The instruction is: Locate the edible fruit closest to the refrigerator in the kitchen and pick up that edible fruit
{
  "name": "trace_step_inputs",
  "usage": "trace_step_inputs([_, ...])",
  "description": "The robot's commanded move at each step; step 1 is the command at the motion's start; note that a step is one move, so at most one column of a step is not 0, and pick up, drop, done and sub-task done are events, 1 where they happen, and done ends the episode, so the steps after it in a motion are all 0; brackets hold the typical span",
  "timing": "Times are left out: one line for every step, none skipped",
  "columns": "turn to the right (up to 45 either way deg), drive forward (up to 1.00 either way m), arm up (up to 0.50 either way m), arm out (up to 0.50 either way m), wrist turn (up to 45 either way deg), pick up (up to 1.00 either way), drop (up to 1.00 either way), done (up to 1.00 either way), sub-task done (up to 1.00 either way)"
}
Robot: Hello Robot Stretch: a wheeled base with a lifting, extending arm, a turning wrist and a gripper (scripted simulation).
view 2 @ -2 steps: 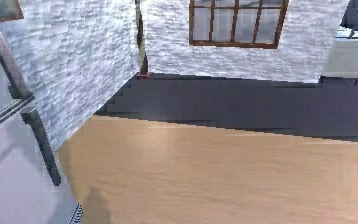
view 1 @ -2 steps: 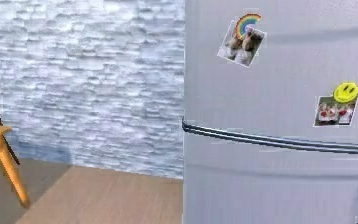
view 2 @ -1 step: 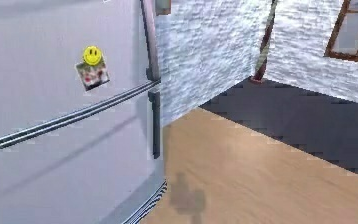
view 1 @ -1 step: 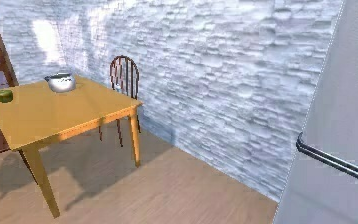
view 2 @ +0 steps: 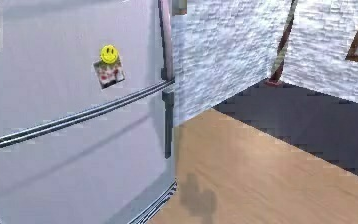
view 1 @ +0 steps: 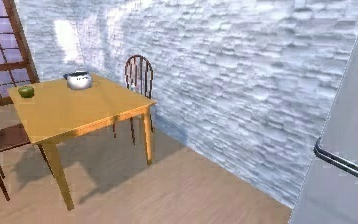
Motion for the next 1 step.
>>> trace_step_inputs([0.0, 0.45, 0.00, 0.00, 0.0, 0.00, 0.00, 0.00, 0.00])
